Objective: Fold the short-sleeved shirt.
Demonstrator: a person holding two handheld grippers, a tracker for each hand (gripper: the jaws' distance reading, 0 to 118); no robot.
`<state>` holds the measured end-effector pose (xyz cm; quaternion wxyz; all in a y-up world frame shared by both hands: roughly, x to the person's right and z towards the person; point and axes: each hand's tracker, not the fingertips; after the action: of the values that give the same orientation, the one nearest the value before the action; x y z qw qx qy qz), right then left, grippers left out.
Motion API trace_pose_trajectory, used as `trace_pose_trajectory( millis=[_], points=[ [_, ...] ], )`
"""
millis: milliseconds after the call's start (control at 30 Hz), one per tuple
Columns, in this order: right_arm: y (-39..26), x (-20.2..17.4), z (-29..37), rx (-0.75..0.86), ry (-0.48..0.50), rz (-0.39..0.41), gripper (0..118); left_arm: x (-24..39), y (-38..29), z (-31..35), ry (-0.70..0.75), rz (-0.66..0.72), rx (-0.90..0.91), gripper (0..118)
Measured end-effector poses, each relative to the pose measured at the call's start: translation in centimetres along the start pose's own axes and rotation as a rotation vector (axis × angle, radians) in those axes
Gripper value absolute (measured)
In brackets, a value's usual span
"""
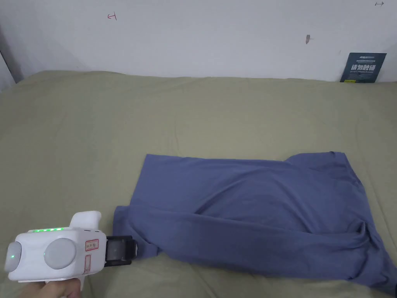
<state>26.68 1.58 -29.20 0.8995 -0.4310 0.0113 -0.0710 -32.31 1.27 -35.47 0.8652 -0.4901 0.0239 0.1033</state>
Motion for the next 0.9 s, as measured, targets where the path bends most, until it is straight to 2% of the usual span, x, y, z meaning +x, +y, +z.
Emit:
trace_pose_trajectory(
  millis=[100, 133, 167, 200, 233, 300, 333, 367, 400, 433, 467, 567, 600, 633, 667, 700, 733, 767, 900],
  points=[
    [0.2, -0.2, -0.8, -0.016, -0.008, 0.009, 1, 0.0, 1.1, -1.4, 0.006, 0.021, -0.009, 114],
    [0.4, -0.2, -1.0, -0.017, -0.017, 0.013, 1, -0.1, 0.1, -2.1, 0.024, 0.031, 0.001, 107],
    [0.5, -0.1, -1.1, -0.018, -0.023, 0.012, 1, -0.1, 0.3, -2.1, 0.021, 0.03, 0.004, 86],
    [0.6, 0.0, -1.3, -0.02, -0.017, 0.012, 1, 0.1, 0.3, -2.1, 0.016, 0.022, 0.009, 37],
    [0.7, 0.1, -1.5, -0.021, -0.016, 0.017, 1, 0.3, 0.2, -2.1, 0.004, 0.034, 0.032, 4],
    [1.0, 0.2, -1.9, -0.02, -0.03, 0.029, 2, 0.3, 0.5, -2.1, 0.009, -0.003, -0.006, 4],
    [1.1, 1.6, -2.9, -0.024, -0.029, 0.019, 33, 0.4, 0.6, -1.9, 0.016, -0.016, -0.002, 4],
    [1.4, 2.1, -3.4, -0.036, -0.017, 0.001, 83, 0.4, 0.7, -1.7, 0.014, -0.014, -0.001, 4],
    [1.5, 2.6, -4.1, -0.073, 0.032, -0.023, 118, 0.1, 0.4, -2.0, 0.004, 0.005, -0.002, 4],
    [1.8, 3.0, -3.9, -0.044, 0.018, -0.055, 116, 0.0, 0.5, -2.0, -0.004, 0.018, -0.006, 4],
    [1.7, 1.8, -3.2, -0.065, 0.026, -0.033, 116, 0.1, 0.5, -1.9, -0.001, 0.014, -0.005, 4],
    [2.3, 1.2, -4.1, -0.096, 0.016, -0.001, 116, 0.3, 0.9, -2.1, 0.005, -0.004, -0.021, 4],
    [2.5, 1.1, -5.6, -0.115, 0.016, 0.014, 112, 0.3, 1.0, -2.1, 0.007, -0.006, -0.021, 4],
    [2.6, 1.0, -6.1, -0.114, 0.018, 0.032, 93, 0.3, 1.1, -2.1, 0.007, -0.007, -0.02, 4],
    [2.7, 1.0, -6.4, -0.117, 0.03, 0.048, 53, 0.3, 1.1, -2.2, 0.009, -0.003, -0.021, 4],
    [2.9, 1.0, -6.6, -0.138, 0.005, 0.062, 7, 0.4, 1.3, -2.2, 0.011, -0.004, -0.028, 4],
    [2.8, 1.1, -6.9, -0.139, -0.02, 0.085, 7, 0.5, 1.4, -2.0, 0.015, -0.011, -0.031, 4],
    [3.1, 1.0, -6.3, -0.115, 0.031, 0.054, 7, 0.6, 1.5, -1.8, 0.037, -0.034, -0.028, 4],
    [3.3, 1.7, -4.7, -0.112, 0.047, 0.061, 7, 0.4, 1.7, -0.8, 0.045, -0.058, -0.033, 4]
  ],
)
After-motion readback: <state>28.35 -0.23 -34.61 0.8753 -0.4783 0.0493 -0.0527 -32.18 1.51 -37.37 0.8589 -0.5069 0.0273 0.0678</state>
